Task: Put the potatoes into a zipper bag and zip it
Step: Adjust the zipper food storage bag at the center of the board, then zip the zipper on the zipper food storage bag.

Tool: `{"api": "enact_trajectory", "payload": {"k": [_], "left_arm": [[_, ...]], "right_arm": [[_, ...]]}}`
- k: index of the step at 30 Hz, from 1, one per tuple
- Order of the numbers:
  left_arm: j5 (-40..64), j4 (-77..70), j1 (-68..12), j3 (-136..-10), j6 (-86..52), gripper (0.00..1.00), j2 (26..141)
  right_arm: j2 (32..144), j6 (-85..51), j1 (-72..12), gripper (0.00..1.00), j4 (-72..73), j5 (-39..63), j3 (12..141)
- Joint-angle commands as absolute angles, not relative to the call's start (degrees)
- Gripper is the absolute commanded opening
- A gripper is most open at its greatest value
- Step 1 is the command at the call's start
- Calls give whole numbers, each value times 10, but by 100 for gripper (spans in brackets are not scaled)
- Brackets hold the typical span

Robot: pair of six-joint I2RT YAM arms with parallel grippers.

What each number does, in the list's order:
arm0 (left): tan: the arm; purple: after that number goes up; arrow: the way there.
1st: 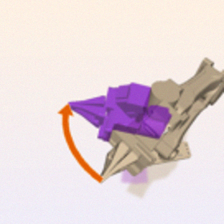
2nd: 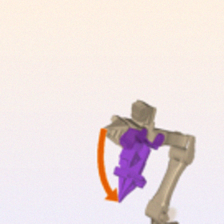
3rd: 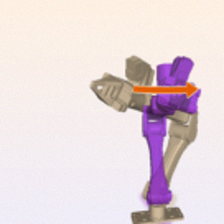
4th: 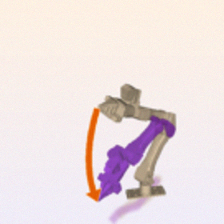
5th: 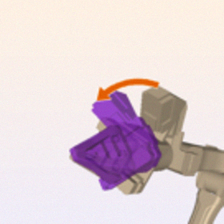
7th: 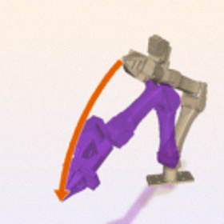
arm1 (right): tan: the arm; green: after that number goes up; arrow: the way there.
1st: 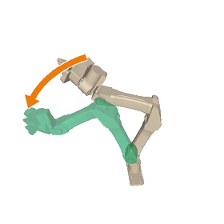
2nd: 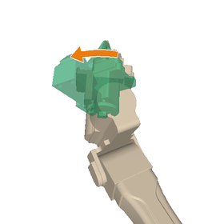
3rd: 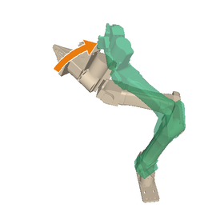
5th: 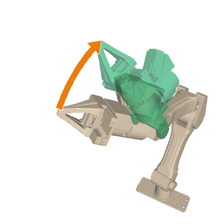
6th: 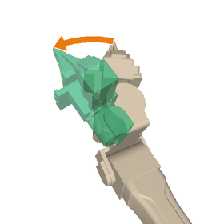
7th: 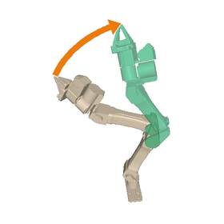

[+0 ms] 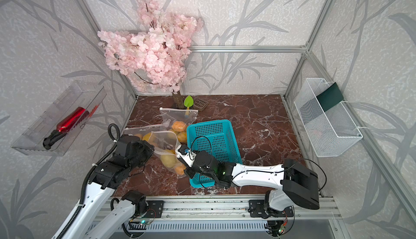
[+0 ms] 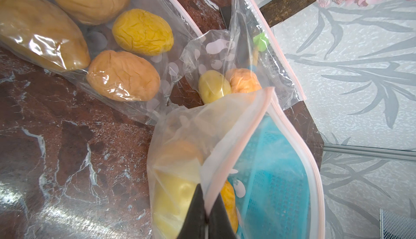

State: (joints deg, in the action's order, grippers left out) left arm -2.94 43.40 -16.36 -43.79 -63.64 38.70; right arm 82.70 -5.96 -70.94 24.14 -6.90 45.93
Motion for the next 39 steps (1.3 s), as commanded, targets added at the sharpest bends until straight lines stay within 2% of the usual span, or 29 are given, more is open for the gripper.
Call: {"api": "enact_trajectory", "payload": {"k": [1,2,3,5,6,17,23,34,39], "left_arm": [[-27,462,-160,-460,-654,42,387],[-19,472,-160,-468,-656,56,387],[-9,489,-160,-477,-660,64,386],[17,523,-160,-497,-668,74,386],[35,541,-160,-509,-669,75,388],[204,697,-164,-668,-663,70,458],[274,713,-169,-658,-690,71,464],[249,665,-250,-654,-730,72,529],[236,647,-282,-660,-733,57,580]], "right_arm": [[825,-51,-713,0,248,-77,474],[826,-49,-714,0,248,-77,474],[828,-46,-713,0,248,-80,475],[830,-40,-713,0,249,-84,475],[831,-35,-713,0,252,-84,475],[826,-22,-713,0,245,-73,479],[831,-15,-715,0,249,-69,480],[828,-13,-715,0,251,-64,480],[826,-14,-716,0,251,-64,479]]}}
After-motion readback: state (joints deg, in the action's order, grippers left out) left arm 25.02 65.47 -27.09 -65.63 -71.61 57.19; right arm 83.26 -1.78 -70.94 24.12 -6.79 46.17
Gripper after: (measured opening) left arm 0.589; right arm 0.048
